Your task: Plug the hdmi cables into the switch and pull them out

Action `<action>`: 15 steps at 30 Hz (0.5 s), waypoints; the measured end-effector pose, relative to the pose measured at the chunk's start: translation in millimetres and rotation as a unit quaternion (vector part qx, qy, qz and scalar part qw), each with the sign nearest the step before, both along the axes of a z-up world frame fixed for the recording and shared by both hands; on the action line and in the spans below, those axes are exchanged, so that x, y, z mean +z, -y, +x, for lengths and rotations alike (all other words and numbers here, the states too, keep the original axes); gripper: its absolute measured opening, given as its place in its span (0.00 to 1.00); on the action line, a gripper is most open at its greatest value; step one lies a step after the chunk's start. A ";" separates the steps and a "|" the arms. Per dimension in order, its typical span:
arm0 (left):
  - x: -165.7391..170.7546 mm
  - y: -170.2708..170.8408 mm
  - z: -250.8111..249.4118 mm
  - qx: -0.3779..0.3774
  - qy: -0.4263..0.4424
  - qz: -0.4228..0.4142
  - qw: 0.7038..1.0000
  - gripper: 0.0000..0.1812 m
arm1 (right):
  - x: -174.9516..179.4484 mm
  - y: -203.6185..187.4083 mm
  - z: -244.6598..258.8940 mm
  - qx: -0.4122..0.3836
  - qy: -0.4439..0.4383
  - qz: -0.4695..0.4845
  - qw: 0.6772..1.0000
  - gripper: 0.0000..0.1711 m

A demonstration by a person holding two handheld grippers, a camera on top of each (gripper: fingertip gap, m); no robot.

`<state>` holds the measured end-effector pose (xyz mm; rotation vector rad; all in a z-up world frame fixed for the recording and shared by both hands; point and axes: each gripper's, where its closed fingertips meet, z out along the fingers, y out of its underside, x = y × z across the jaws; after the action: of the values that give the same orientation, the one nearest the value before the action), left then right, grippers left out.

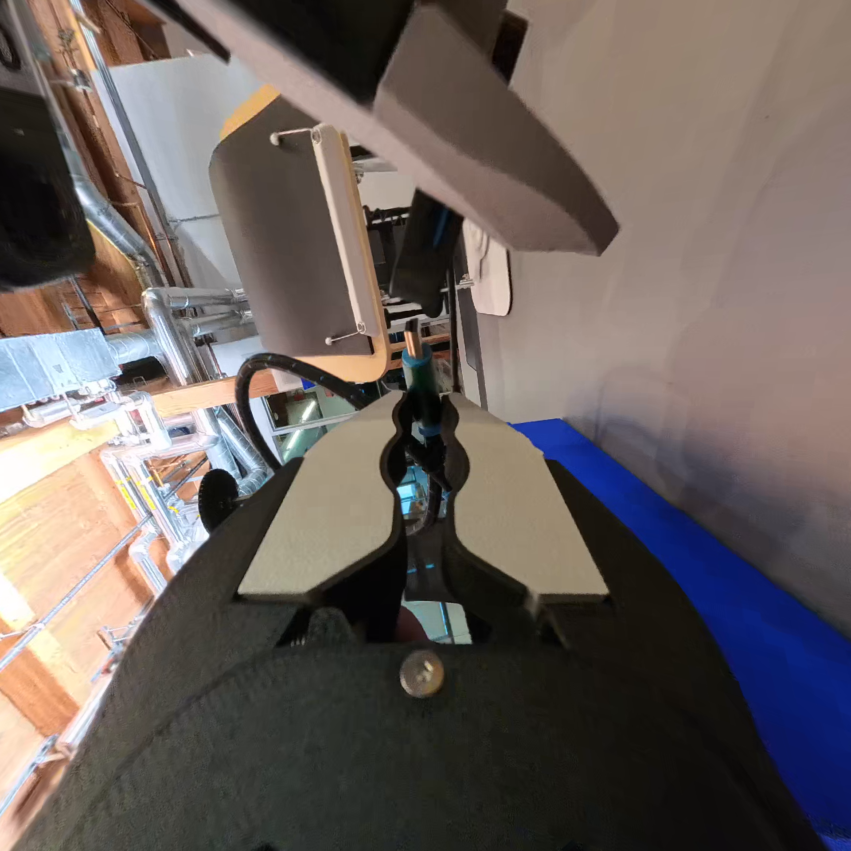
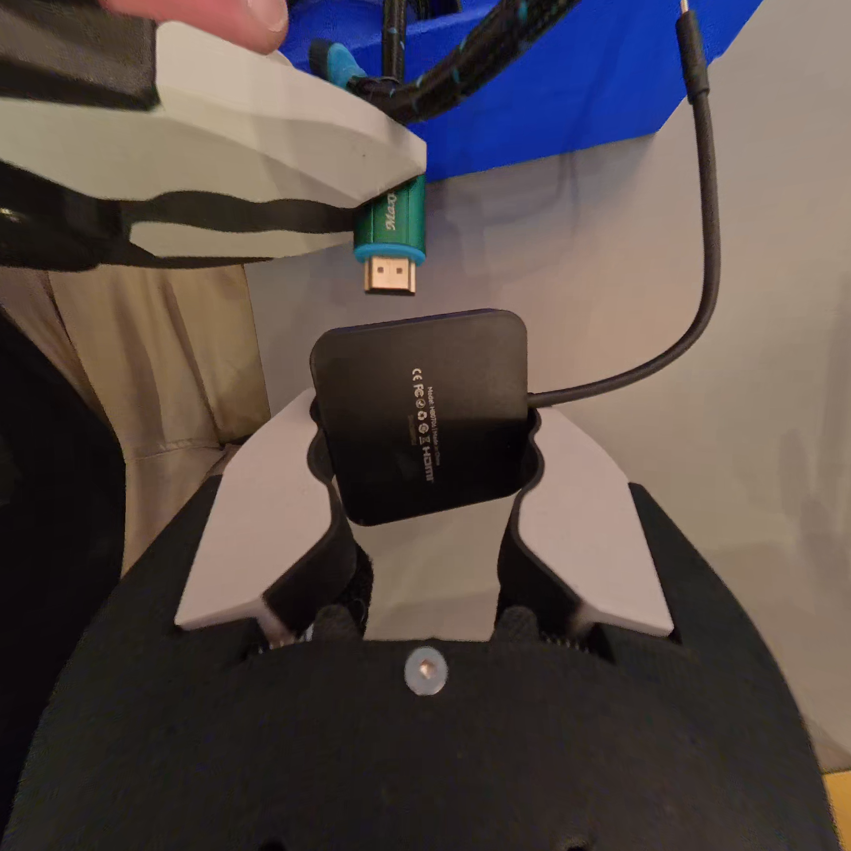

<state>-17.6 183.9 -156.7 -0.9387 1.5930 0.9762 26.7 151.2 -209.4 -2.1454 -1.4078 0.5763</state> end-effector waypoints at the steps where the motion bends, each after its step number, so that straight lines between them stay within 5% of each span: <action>1: -1.6 -1.2 1.0 0.002 0.000 0.003 1.000 0.07 | -1.8 0.1 0.1 -0.005 0.004 -0.008 1.000 0.46; 15: -21.6 -1.0 8.4 -0.002 -0.048 0.006 0.999 0.06 | -19.2 -3.2 7.6 -0.041 0.068 -0.027 0.996 0.46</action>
<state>-9.2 184.9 -178.3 -0.8907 1.6667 1.0407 34.3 154.4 -228.6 -2.3118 -1.3801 0.4479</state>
